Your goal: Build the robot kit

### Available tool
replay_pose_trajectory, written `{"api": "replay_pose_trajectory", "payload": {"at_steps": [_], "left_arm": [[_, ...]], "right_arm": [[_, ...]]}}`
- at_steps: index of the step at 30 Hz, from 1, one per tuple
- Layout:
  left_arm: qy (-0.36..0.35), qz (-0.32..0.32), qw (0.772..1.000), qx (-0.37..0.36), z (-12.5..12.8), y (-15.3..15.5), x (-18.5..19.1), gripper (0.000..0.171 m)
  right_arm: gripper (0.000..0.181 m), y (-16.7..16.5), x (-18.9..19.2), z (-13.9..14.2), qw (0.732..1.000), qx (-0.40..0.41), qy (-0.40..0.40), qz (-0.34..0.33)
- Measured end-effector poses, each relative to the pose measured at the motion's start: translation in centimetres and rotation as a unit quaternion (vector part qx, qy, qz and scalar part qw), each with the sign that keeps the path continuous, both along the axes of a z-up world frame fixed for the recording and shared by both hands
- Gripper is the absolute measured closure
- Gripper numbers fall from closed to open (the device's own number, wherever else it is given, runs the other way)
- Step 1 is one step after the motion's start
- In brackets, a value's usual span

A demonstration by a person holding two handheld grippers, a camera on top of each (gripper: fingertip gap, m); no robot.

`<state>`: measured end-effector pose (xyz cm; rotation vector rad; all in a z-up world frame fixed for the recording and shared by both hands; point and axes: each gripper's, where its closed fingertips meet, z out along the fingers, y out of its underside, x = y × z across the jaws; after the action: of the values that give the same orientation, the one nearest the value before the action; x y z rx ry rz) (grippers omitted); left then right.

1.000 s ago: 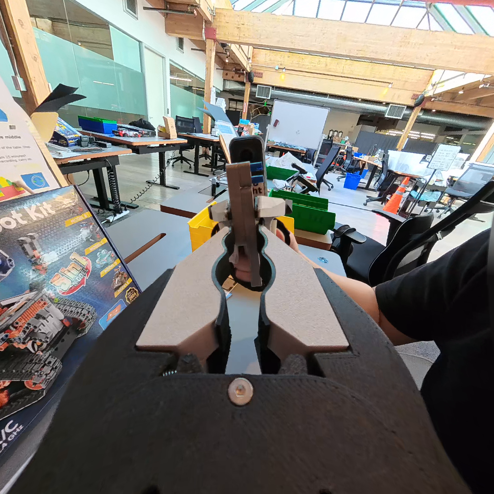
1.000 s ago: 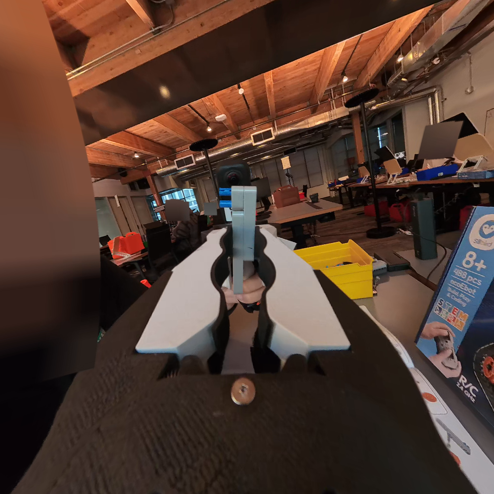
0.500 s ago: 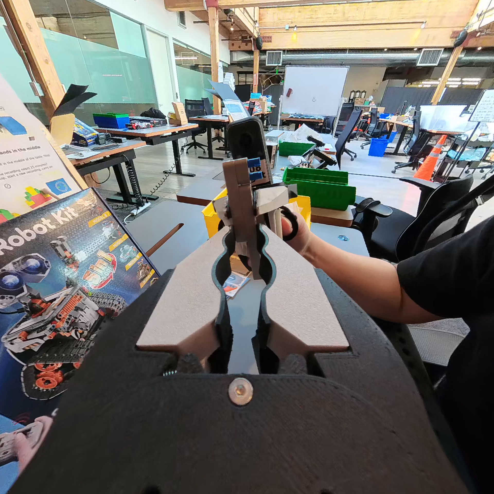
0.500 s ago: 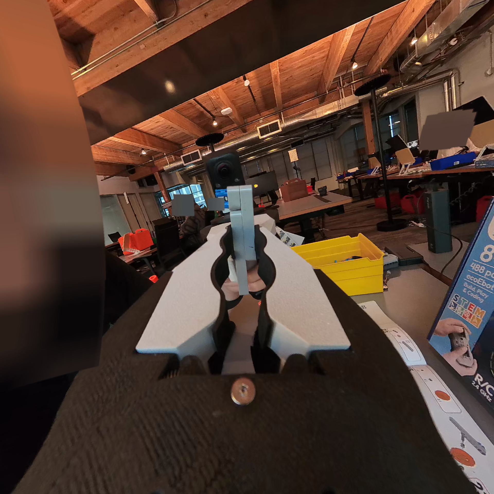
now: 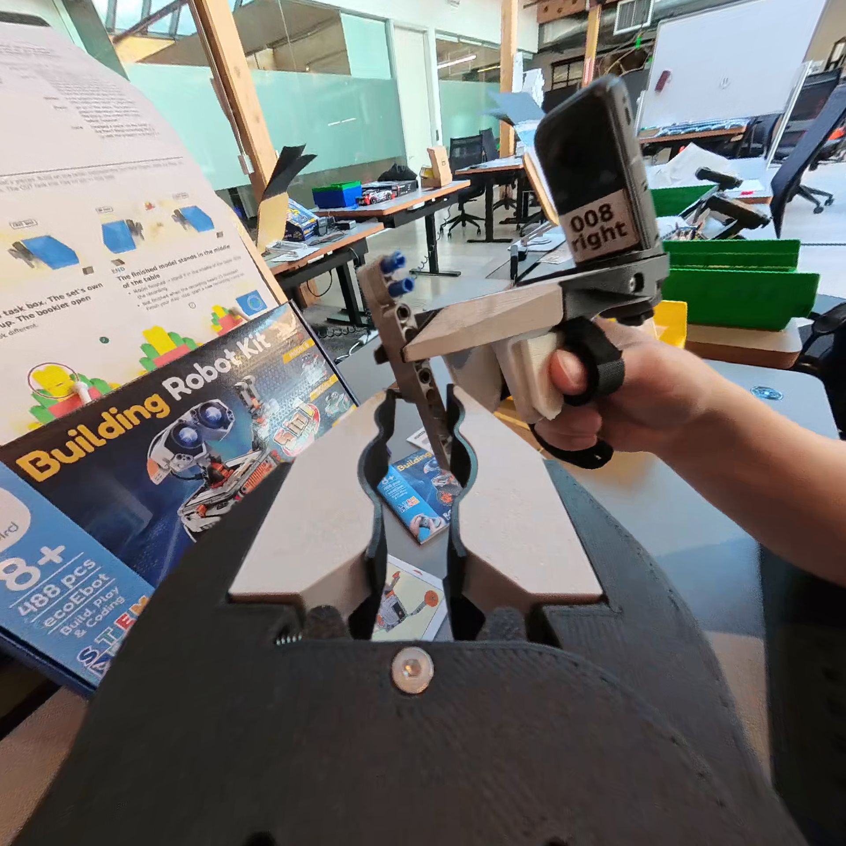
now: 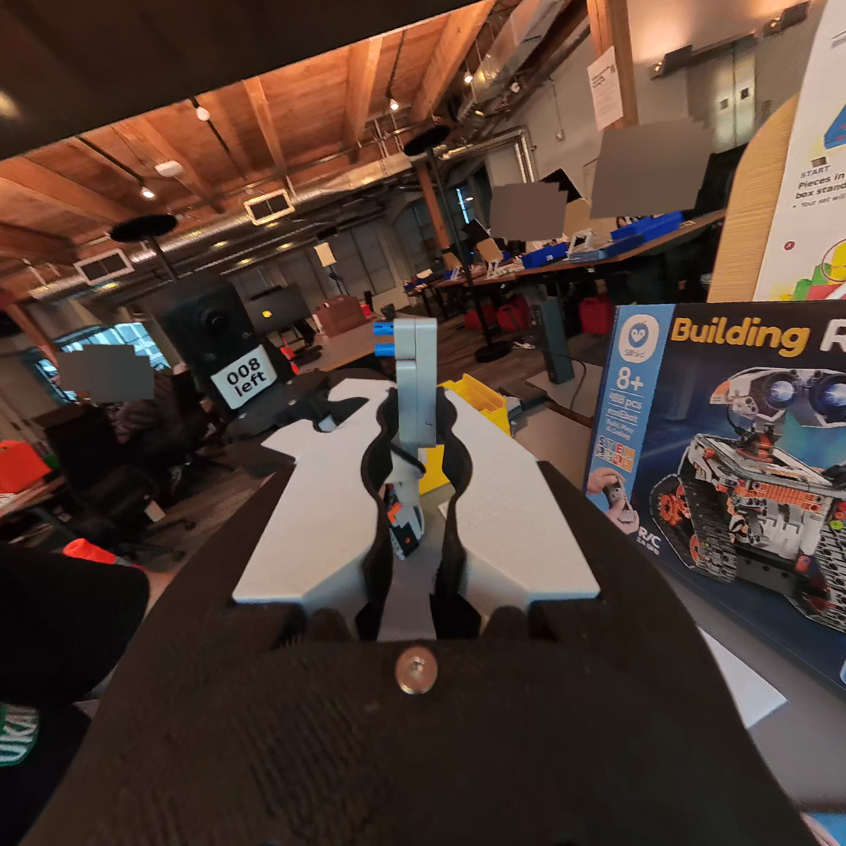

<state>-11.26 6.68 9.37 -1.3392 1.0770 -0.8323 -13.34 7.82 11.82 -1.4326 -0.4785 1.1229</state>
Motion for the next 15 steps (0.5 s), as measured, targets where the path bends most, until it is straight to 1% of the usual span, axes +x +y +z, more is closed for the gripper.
{"api": "replay_pose_trajectory", "payload": {"at_steps": [1, 2, 3, 5, 6, 7, 9, 12, 13, 15], "left_arm": [[0.002, 0.003, 1.000, -0.002, -0.1, 0.2, 0.0, 0.154], [0.002, 0.007, 1.000, -0.007, -0.1, 0.3, -0.2, 0.160], [-0.007, 0.000, 1.000, -0.018, 0.1, 0.3, -0.4, 0.166], [-0.052, -0.047, 0.995, -0.072, 1.1, -0.3, -0.8, 0.166], [-0.081, -0.077, 0.988, -0.109, 1.7, -0.5, -1.1, 0.166], [-0.110, -0.109, 0.977, -0.146, 2.2, -0.8, -1.5, 0.166], [-0.149, -0.151, 0.955, -0.205, 2.9, -0.9, -2.2, 0.166], [-0.161, -0.199, 0.934, -0.249, 3.2, -1.4, -2.4, 0.167], [-0.156, -0.213, 0.929, -0.261, 3.1, -1.7, -2.4, 0.166], [-0.153, -0.236, 0.919, -0.276, 3.1, -2.2, -2.3, 0.166]], "right_arm": [[0.166, 0.2, -0.1, -0.1, 1.000, 0.001, -0.009, -0.015], [0.166, 0.3, 0.0, 0.0, 0.999, 0.008, -0.015, -0.029], [0.165, 0.1, 0.0, 0.4, 0.999, 0.027, -0.017, -0.029], [0.150, -1.0, 0.2, 2.0, 0.997, 0.071, 0.006, -0.009], [0.146, -1.5, 0.5, 2.6, 0.996, 0.090, 0.013, -0.002], [0.150, -1.7, 1.0, 2.9, 0.994, 0.105, 0.007, -0.002], [0.151, -2.0, 2.0, 2.9, 0.989, 0.144, -0.026, -0.012], [0.152, -2.2, 2.9, 2.6, 0.971, 0.217, -0.089, -0.044], [0.152, -2.5, 2.8, 2.5, 0.966, 0.234, -0.102, -0.044], [0.154, -3.2, 2.1, 2.0, 0.962, 0.249, -0.113, -0.017]]}}
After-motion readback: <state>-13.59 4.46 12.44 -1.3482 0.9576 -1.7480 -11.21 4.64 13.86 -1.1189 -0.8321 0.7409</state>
